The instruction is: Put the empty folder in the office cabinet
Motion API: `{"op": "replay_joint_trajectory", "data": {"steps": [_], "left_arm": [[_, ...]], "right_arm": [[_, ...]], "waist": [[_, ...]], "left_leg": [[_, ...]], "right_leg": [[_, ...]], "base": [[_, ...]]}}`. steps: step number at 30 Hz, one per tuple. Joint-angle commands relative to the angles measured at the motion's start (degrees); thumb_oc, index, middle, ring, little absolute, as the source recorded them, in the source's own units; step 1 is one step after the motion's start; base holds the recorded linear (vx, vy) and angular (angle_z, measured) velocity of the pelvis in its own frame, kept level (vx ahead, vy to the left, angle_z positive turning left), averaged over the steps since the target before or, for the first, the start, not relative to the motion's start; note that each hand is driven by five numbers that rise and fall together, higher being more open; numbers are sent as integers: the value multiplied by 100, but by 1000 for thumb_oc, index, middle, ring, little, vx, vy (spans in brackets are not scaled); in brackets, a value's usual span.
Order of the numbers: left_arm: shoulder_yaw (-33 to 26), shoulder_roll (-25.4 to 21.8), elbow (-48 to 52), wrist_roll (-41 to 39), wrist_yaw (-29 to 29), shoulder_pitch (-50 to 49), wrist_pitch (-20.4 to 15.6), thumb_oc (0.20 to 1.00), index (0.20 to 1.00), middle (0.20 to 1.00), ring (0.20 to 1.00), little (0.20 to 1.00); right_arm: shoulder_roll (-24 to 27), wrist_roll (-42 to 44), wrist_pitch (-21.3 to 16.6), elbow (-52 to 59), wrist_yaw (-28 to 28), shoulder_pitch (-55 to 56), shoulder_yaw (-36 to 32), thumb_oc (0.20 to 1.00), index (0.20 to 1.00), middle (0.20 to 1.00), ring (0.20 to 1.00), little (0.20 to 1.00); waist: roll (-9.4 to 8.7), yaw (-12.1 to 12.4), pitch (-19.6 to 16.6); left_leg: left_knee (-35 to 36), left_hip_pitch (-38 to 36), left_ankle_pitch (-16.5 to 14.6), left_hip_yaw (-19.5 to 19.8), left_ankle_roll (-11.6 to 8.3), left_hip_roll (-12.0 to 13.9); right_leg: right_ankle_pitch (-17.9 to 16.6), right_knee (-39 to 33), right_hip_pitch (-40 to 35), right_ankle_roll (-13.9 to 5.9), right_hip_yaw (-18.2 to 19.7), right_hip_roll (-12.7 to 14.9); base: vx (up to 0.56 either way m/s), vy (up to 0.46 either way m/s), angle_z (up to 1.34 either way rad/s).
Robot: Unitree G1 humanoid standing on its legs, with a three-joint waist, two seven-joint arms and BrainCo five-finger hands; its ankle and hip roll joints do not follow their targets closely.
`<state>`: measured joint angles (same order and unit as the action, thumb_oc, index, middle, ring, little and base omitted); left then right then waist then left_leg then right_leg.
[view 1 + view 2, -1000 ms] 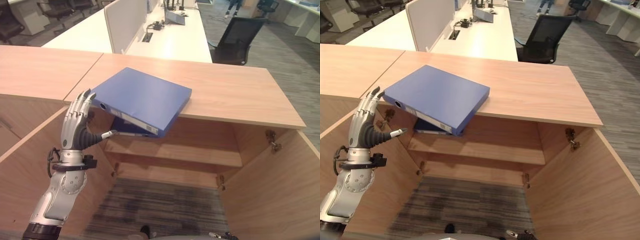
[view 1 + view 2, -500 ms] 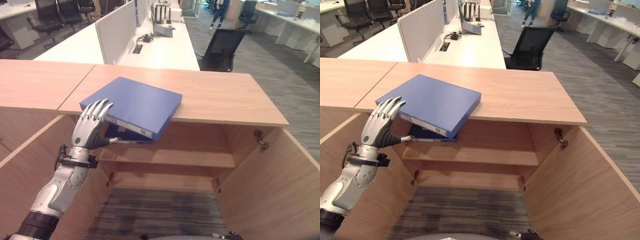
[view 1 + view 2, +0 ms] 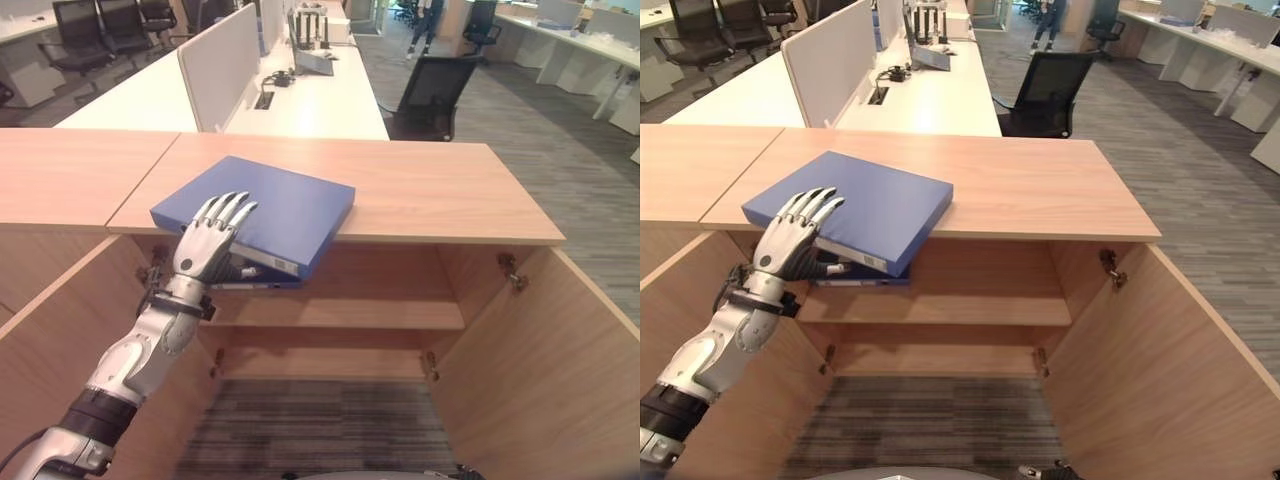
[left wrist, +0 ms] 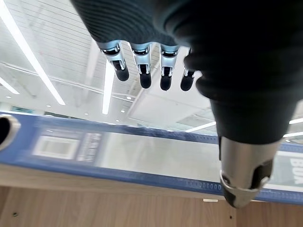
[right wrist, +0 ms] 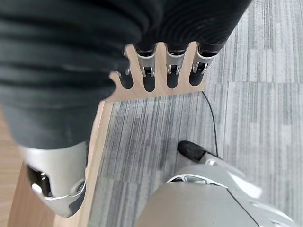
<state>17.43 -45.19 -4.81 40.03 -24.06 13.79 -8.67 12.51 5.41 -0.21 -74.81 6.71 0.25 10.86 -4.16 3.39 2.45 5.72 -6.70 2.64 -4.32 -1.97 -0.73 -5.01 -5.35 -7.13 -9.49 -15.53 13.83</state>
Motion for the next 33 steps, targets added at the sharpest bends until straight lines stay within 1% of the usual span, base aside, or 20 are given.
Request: {"op": "replay_joint_trajectory", "data": {"steps": [1, 3, 4, 14, 23, 26, 27, 28, 29, 30, 31, 32, 33], "left_arm": [[-82, -215, -203, 253, -86, 665, 70, 1000, 1000, 1000, 1000, 1000], [27, -231, -291, 314, -79, 791, 92, 1000, 1000, 1000, 1000, 1000], [190, -239, -399, 399, -47, 922, 112, 1000, 1000, 1000, 1000, 1000], [827, -237, -918, 645, 51, 1495, 211, 1000, 1000, 1000, 1000, 1000], [1015, -258, -1149, 783, 90, 1661, 282, 1000, 1000, 1000, 1000, 1000], [1072, -260, -1290, 925, 46, 1703, 365, 1000, 1000, 1000, 1000, 1000], [1098, -138, -1593, 1005, -18, 1763, 547, 1000, 1000, 1000, 1000, 1000], [1118, -121, -1623, 1009, -38, 1783, 550, 1000, 1000, 1000, 1000, 1000], [1156, -57, -1765, 1050, -54, 1834, 630, 1000, 1000, 1000, 1000, 1000], [1227, 40, -1960, 1116, -67, 1934, 705, 652, 652, 652, 652, 652], [1268, 71, -2066, 1186, -74, 1972, 774, 473, 473, 473, 473, 473], [1286, 84, -2090, 1188, -88, 1991, 777, 200, 200, 200, 200, 200], [1357, 174, -2315, 1335, -94, 2029, 908, 200, 200, 200, 200, 200]], "right_arm": [[152, -122, 16, -269, 28, -402, 231, 1000, 1000, 1000, 1000, 1000], [162, -125, 14, -273, 34, -416, 244, 1000, 1000, 1000, 1000, 1000], [175, -136, 22, -290, 22, -419, 274, 1000, 1000, 1000, 1000, 1000], [236, -137, 31, -315, 42, -441, 316, 1000, 1000, 1000, 1000, 1000], [250, -155, 39, -354, 40, -456, 332, 1000, 1000, 1000, 1000, 1000], [228, -152, 41, -365, 38, -459, 341, 1000, 1000, 1000, 1000, 1000], [214, -166, 38, -363, 46, -460, 380, 1000, 1000, 1000, 1000, 1000], [217, -166, 38, -363, 47, -459, 375, 1000, 1000, 1000, 1000, 1000], [214, -162, 37, -357, 59, -465, 383, 1000, 1000, 1000, 1000, 1000], [219, -156, 44, -364, 71, -480, 384, 1000, 1000, 1000, 1000, 1000], [218, -160, 42, -362, 78, -489, 405, 1000, 1000, 1000, 1000, 1000], [218, -159, 42, -362, 79, -489, 398, 1000, 1000, 1000, 1000, 1000], [211, -168, 41, -362, 91, -499, 420, 1000, 1000, 1000, 1000, 1000]], "waist": [[-77, 14, 104], [-69, -3, 100], [-67, -34, 90], [-35, -116, 80], [-25, -140, 78], [-22, -146, 67], [-21, -167, 59], [-18, -163, 59], [-18, -176, 59], [-17, -184, 57], [-16, -193, 54], [-16, -187, 56], [-18, -204, 55]], "left_leg": [[-72, -62, -802, 65, 245, -223], [-72, -73, -805, 49, 242, -226], [-72, -94, -812, 35, 243, -227], [-72, -145, -829, 0, 247, -224], [-72, -181, -839, -37, 246, -216], [-72, -201, -847, -46, 246, -217], [-72, -205, -846, -57, 246, -219], [-72, -204, -846, -55, 247, -219], [-72, -206, -845, -55, 248, -223], [-72, -208, -846, -58, 250, -227], [-72, -210, -847, -63, 250, -229], [-72, -209, -847, -63, 250, -229], [-72, -216, -850, -71, 251, -230]], "right_leg": [[-142, 274, -34, -424, -355, 423], [-148, 271, -35, -426, -346, 420], [-147, 266, -43, -432, -327, 420], [-128, 257, -61, -433, -293, 418], [-123, 245, -89, -435, -291, 411], [-114, 244, -102, -436, -281, 409], [-111, 243, -106, -437, -281, 409], [-111, 243, -106, -437, -283, 409], [-116, 242, -104, -437, -276, 406], [-121, 242, -103, -437, -267, 406], [-119, 242, -102, -436, -266, 404], [-118, 243, -101, -436, -266, 404], [-111, 242, -104, -436, -265, 402]], "base": [[-5, 3, -7], [-2, 1, -2], [0, 0, 0], [0, 0, 0], [0, 0, 0], [0, 0, 0], [0, 0, 0], [0, 0, 0], [0, 0, 0], [0, 0, 0], [0, 0, 0], [0, 0, 0], [0, 0, 0]]}}
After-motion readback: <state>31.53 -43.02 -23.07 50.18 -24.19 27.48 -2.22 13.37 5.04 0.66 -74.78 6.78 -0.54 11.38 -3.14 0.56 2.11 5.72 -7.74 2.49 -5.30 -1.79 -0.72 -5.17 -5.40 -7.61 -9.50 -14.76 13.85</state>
